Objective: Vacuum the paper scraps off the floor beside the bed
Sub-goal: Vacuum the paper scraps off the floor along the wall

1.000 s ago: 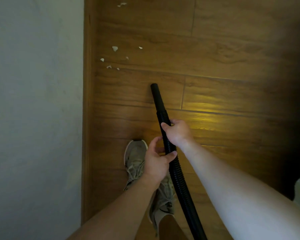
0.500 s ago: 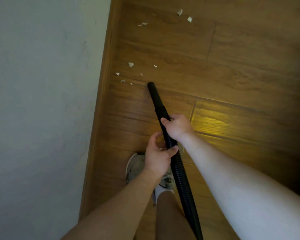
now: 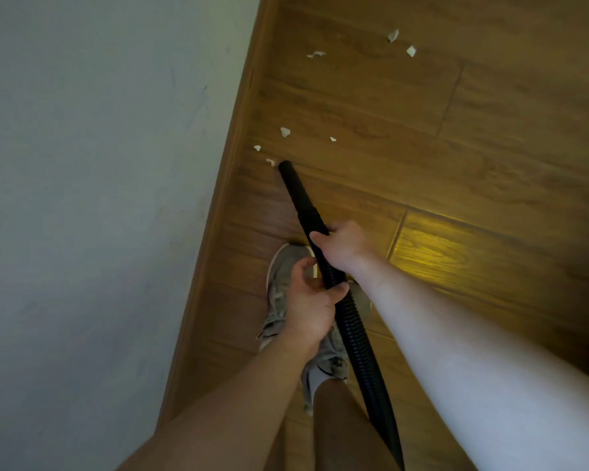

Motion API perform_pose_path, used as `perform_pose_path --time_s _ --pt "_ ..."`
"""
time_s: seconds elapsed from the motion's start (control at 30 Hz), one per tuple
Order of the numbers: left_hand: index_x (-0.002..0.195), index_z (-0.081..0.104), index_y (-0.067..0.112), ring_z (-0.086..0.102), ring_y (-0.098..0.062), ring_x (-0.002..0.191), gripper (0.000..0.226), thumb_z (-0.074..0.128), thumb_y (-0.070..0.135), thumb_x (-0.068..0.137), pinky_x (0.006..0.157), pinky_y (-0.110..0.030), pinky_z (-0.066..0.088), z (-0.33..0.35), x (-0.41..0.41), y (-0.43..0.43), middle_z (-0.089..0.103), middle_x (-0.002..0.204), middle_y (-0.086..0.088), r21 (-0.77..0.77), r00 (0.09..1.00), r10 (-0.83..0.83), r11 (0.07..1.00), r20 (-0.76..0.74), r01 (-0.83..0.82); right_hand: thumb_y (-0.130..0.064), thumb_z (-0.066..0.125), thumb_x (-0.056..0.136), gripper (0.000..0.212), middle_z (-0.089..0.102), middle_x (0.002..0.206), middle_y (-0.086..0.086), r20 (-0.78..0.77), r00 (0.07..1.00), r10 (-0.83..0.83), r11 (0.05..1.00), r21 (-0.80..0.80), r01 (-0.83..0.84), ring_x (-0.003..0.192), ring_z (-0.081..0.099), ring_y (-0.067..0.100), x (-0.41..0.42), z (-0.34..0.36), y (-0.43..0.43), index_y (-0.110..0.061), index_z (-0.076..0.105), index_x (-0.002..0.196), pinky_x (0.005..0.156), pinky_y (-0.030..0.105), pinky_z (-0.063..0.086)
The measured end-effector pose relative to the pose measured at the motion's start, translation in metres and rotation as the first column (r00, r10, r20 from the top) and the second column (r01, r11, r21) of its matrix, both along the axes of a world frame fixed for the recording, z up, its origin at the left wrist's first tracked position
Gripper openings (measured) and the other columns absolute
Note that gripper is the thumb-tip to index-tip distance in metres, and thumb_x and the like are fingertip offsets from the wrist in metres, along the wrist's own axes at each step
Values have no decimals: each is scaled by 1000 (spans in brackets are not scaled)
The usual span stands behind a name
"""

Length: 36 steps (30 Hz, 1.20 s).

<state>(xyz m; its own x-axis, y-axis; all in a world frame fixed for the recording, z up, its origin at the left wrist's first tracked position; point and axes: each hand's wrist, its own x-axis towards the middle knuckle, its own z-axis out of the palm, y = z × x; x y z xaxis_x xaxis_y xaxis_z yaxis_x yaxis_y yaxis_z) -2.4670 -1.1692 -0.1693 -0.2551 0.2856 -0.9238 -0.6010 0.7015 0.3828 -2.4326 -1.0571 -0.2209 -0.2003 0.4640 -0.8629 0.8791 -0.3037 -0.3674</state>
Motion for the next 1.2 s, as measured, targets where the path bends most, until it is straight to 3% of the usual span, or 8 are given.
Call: perform_pose_path --time_s 0.1,0.23,0.3,0.43,0.63,0.9,1.1,1.2 --pt "123 51 28 72 -33 99 54 75 -3 85 91 -54 58 -1 -9 -9 72 110 -15 -22 999 35 999 -7 -35 -41 62 95 30 70 86 3 -20 1000 -2 1000 -27 1 79 67 22 -13 -3 -8 -16 73 108 65 30 53" --pt "127 51 25 72 -32 101 56 76 -3 85 93 -57 56 -4 -17 -13 73 110 -16 -22 997 73 997 1 -73 -40 60 97 31 66 82 1 -22 999 40 999 -23 -40 73 63 18 -25 -6 -11 -17 71 114 62 29 53" --pt "122 51 29 73 -30 98 54 75 -2 86 89 -51 59 -5 -21 -11 74 108 -14 -21 997 81 997 6 -81 -41 58 98 32 63 79 -1 -17 998 67 998 -15 -68 67 59 15 -30 -6 -10 -18 70 116 55 27 47" --pt "127 49 30 72 -19 87 56 74 -1 88 61 -23 55 -6 -31 -3 73 108 -10 -4 997 72 997 8 -72 -42 57 98 32 60 77 -4 -13 997 75 997 5 -75 63 55 10 -38 -9 -2 -19 69 116 50 24 41" --pt "127 52 25 73 -26 102 55 75 -3 86 90 -43 59 -12 -41 16 74 111 -13 -2 999 45 999 12 -45 -42 56 98 33 66 83 0 -35 999 39 999 14 -39 69 61 14 -44 -8 18 -17 68 117 51 25 44" --pt "127 54 23 73 -30 101 52 76 -1 85 92 -52 58 -12 -34 38 73 112 -14 18 999 -28 999 20 28 -40 56 98 31 66 85 1 7 999 -35 999 41 35 74 62 19 -31 -5 41 -16 69 112 54 25 43" --pt "114 55 36 73 -21 94 49 77 2 86 68 -26 57 -10 -24 48 74 108 -7 32 994 -105 994 -12 105 -39 58 96 26 68 85 3 22 989 -147 988 49 146 82 67 24 -12 -2 46 -17 71 106 64 27 47" --pt "111 58 38 74 -26 96 50 78 2 84 80 -42 61 -7 -19 54 75 104 -5 13 987 -157 988 14 157 -38 58 97 25 66 85 2 44 980 -196 979 64 193 79 63 23 0 1 48 -18 71 105 61 25 41"
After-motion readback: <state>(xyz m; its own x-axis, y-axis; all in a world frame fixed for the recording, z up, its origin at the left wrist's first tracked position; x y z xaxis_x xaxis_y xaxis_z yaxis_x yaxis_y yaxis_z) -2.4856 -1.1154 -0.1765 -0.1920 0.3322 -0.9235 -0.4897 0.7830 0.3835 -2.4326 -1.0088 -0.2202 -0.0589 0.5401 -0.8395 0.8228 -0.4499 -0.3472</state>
